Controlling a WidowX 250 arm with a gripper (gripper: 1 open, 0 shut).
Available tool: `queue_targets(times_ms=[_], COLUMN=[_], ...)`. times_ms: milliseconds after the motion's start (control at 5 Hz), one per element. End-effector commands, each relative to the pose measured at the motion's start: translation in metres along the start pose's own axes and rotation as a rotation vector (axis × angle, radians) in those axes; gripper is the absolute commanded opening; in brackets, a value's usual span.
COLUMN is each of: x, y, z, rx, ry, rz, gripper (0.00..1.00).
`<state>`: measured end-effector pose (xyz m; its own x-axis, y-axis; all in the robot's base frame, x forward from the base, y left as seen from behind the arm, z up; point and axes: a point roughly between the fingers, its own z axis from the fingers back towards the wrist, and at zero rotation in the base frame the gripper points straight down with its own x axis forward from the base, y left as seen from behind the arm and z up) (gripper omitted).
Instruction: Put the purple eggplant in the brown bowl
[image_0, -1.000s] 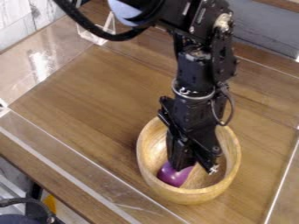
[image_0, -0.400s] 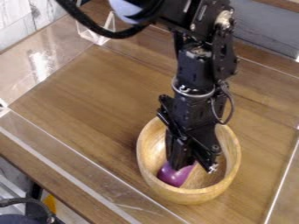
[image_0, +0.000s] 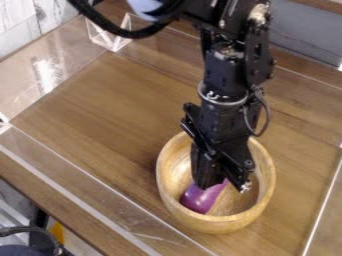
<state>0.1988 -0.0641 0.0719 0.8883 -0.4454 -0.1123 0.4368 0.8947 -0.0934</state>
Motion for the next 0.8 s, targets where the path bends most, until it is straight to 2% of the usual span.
queue_targets(times_ms=[0, 600], x=[0.0072, 0.0046], y=[0.0030, 0.0048], z=[0.0178, 0.0225], rx=[0.017, 0.021], ry=[-0.063, -0.050], rz=[0.009, 0.016], gripper=[0.00, 0.00])
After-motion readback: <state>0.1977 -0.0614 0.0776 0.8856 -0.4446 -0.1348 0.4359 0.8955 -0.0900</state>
